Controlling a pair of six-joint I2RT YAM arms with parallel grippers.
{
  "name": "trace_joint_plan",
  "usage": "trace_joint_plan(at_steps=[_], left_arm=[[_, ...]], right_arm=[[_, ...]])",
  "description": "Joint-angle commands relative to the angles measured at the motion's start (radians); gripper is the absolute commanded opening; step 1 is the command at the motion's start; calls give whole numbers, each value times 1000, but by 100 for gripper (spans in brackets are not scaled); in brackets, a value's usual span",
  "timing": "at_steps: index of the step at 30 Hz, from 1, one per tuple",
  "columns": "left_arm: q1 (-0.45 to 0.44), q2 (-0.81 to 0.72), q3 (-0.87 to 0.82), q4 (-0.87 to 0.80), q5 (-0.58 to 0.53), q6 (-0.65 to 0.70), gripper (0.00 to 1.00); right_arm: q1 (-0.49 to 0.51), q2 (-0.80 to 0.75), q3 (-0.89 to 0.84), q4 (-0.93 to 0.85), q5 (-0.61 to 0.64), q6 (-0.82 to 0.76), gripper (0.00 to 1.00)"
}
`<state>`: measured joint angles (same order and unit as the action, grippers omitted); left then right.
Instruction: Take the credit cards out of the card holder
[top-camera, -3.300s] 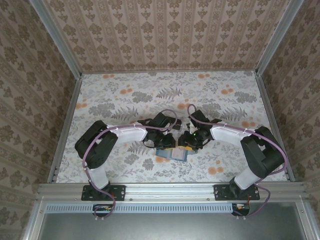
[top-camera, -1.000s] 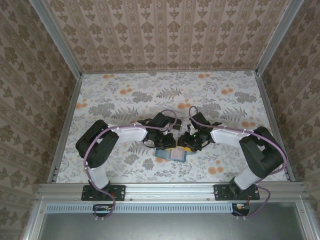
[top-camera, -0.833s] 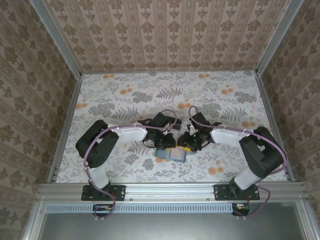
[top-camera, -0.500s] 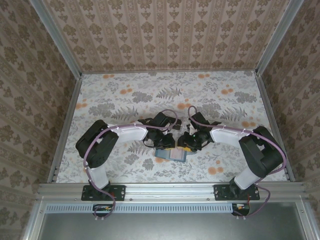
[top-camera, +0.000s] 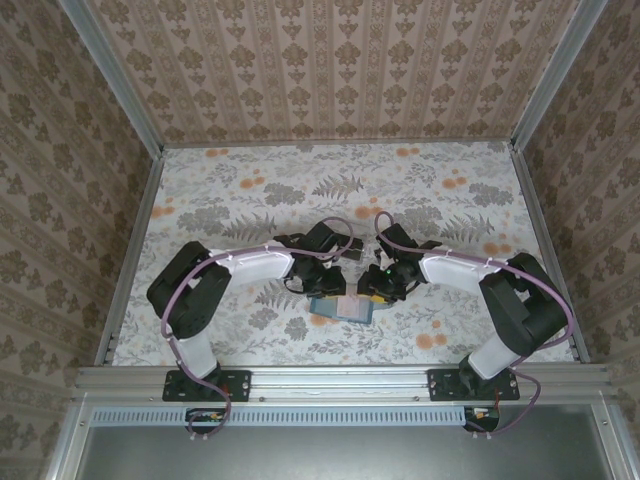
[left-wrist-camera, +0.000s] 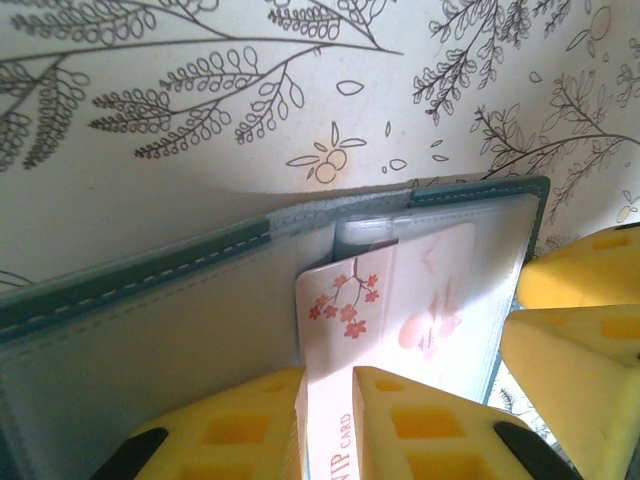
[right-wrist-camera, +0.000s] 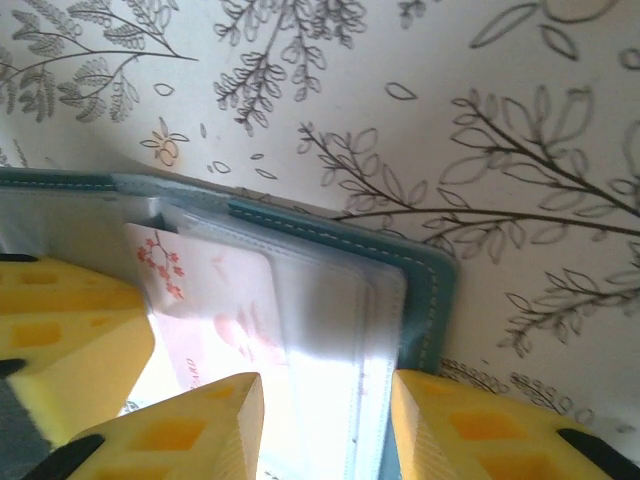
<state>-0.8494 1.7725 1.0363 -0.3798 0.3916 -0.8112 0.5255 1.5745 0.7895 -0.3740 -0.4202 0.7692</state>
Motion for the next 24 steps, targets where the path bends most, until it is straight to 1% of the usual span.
trace_joint_plan(at_steps=[1, 7, 11, 15, 21, 24], left_arm=[[13, -35, 6, -12, -4, 5, 21], [22, -32, -37, 74, 42, -25, 24], [30, -22, -58, 92, 49, -34, 25], [32, -15, -80, 118, 59, -32, 26], [38, -7, -135, 233, 105, -70, 26], [40, -12, -146, 265, 119, -76, 22]], right_arm=[[15, -41, 32, -60, 28, -6, 39], [50, -45, 54, -23, -19, 5, 40], [63, -11, 58, 9, -52, 16, 40], [72, 30, 55, 30, -60, 11, 40], [72, 80, 40, 48, -60, 17, 39], [72, 94, 33, 49, -61, 16, 39]])
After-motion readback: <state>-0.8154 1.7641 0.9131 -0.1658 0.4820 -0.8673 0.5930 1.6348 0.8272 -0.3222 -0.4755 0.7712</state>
